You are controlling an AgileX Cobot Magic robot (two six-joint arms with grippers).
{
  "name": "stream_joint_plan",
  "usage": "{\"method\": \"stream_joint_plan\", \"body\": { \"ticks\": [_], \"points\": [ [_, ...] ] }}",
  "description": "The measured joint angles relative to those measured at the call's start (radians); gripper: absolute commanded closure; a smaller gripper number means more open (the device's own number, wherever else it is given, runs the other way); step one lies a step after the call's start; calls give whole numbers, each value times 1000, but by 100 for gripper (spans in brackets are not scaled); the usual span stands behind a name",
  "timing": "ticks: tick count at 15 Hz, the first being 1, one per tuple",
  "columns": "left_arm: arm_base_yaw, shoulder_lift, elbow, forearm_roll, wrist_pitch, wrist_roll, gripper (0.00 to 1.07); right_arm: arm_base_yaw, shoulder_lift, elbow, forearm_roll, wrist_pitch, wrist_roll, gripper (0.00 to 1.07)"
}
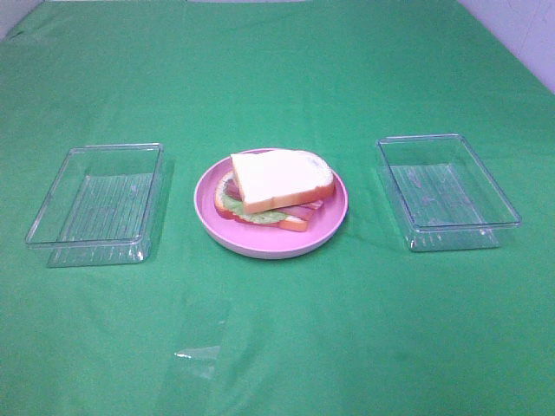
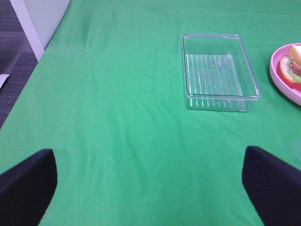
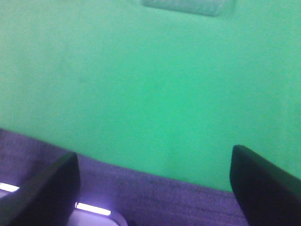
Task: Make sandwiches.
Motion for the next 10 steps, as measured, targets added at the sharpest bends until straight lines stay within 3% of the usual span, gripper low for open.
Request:
{"method": "stream_joint_plan", "body": {
  "ticks": [3,5,10],
  "points": [
    [0,0,0,0,0,0,6,-118,-211,14,-10,8,-25,22],
    [0,0,0,0,0,0,6,-148,-301,15,-10,9,-26,22],
    [0,0,0,0,0,0,6,-165,-324,15,-10,10,-26,22]
  ]
}}
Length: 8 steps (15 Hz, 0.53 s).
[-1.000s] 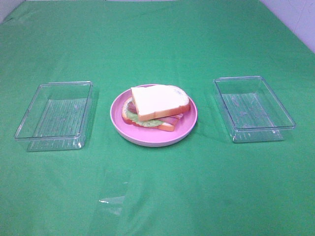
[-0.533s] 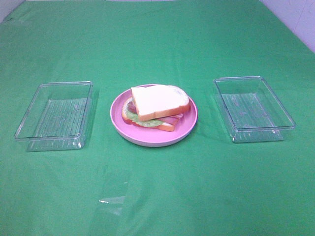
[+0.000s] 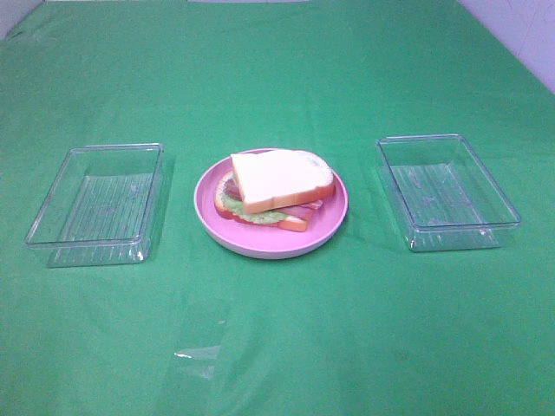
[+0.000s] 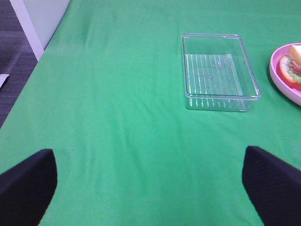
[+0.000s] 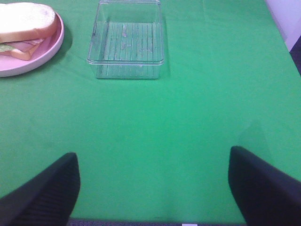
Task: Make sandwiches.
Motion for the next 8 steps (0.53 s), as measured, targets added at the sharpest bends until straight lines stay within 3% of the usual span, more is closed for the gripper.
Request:
{"method": "stream_joint_plan", "body": {
  "ticks": [8],
  "points": [
    [0,0,0,0,0,0,6,0,0,0,0,0,0,23]
  ]
}}
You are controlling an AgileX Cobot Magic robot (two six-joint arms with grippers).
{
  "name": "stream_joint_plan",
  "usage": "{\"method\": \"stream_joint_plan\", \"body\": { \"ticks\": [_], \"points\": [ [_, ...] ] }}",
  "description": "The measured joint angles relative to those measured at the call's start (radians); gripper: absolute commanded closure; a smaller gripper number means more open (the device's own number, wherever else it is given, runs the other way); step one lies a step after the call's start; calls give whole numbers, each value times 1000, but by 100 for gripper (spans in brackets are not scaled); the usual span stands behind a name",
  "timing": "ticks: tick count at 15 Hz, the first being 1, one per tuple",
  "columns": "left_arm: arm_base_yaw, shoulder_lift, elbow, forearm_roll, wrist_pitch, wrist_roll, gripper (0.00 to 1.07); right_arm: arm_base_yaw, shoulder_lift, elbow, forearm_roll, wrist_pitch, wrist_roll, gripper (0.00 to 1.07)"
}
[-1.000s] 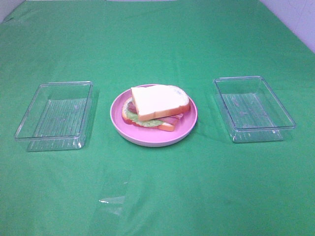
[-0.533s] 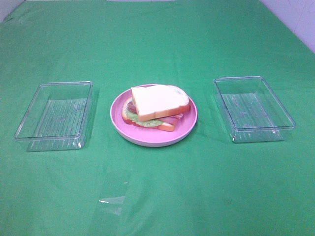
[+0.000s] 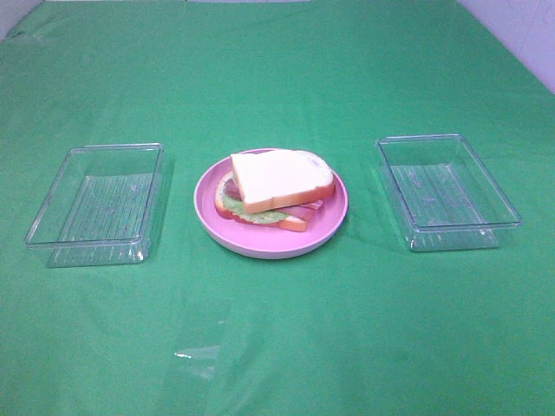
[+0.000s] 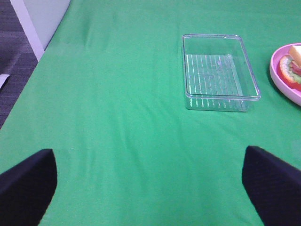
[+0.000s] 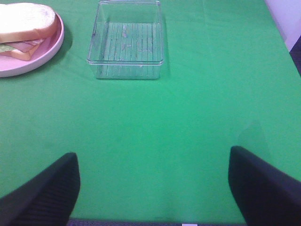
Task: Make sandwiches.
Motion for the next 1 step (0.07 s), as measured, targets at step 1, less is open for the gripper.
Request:
{"method": "stream_joint_plan", "body": {
  "ticks": [1],
  "points": [
    [0,0,0,0,0,0,6,0,0,0,0,0,0,23]
  ]
}}
